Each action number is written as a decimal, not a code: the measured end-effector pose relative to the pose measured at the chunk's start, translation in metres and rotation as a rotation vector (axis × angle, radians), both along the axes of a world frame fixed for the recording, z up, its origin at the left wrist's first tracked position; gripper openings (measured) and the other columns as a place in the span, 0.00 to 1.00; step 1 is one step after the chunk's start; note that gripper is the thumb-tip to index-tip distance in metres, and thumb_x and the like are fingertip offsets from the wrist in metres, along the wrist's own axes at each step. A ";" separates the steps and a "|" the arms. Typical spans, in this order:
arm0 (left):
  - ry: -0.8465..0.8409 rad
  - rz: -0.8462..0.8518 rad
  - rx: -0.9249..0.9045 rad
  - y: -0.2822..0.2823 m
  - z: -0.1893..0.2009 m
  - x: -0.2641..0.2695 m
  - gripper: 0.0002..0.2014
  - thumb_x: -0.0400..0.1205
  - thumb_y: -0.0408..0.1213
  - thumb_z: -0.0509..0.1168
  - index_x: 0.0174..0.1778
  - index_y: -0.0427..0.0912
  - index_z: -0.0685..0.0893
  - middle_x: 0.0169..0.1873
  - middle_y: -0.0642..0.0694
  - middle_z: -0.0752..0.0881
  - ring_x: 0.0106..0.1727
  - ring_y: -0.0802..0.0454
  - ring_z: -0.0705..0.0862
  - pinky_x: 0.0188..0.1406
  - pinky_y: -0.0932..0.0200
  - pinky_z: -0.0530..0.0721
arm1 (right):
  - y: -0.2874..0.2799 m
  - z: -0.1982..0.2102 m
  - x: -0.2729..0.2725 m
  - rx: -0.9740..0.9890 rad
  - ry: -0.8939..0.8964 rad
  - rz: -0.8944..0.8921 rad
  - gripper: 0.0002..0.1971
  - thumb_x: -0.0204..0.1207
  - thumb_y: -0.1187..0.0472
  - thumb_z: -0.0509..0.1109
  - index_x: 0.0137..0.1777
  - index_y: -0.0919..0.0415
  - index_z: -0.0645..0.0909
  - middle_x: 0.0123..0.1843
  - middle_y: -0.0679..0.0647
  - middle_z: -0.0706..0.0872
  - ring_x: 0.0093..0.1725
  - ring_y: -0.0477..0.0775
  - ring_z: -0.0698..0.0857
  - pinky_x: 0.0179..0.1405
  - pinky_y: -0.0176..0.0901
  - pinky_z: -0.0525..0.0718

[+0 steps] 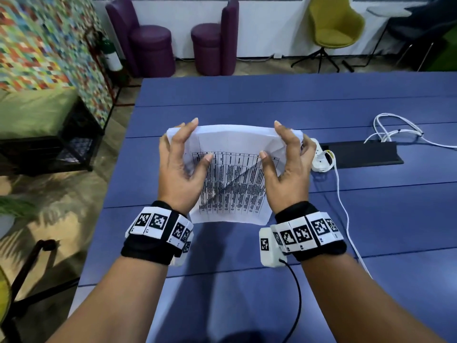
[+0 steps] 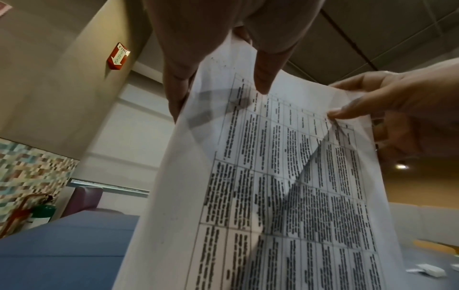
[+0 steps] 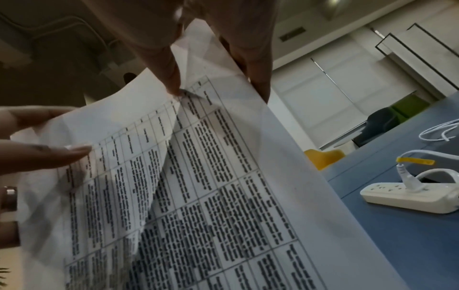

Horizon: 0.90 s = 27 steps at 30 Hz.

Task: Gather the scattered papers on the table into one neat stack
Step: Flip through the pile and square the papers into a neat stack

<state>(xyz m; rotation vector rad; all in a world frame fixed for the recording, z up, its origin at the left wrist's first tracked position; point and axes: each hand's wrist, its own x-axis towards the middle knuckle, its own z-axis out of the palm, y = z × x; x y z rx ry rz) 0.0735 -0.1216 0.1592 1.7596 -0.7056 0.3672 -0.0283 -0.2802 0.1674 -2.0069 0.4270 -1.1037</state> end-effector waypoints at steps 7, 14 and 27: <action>-0.060 0.008 -0.038 0.002 -0.001 -0.004 0.28 0.77 0.22 0.72 0.71 0.45 0.75 0.64 0.31 0.74 0.72 0.62 0.72 0.75 0.70 0.65 | -0.002 0.000 -0.005 -0.063 -0.023 0.014 0.26 0.77 0.72 0.70 0.70 0.47 0.75 0.63 0.64 0.68 0.58 0.22 0.71 0.60 0.13 0.66; -0.001 -0.014 -0.075 0.004 -0.006 0.000 0.31 0.78 0.22 0.70 0.76 0.50 0.73 0.63 0.42 0.71 0.68 0.60 0.74 0.72 0.48 0.78 | -0.004 -0.003 -0.004 -0.107 -0.046 0.009 0.25 0.76 0.73 0.70 0.68 0.48 0.77 0.61 0.66 0.70 0.56 0.23 0.71 0.59 0.13 0.66; 0.157 -0.109 -0.180 0.005 -0.015 0.003 0.44 0.78 0.24 0.71 0.84 0.53 0.55 0.72 0.55 0.76 0.73 0.55 0.76 0.75 0.52 0.74 | -0.013 -0.003 -0.003 -0.005 -0.086 0.084 0.32 0.70 0.72 0.76 0.70 0.48 0.73 0.65 0.57 0.73 0.63 0.36 0.76 0.64 0.27 0.73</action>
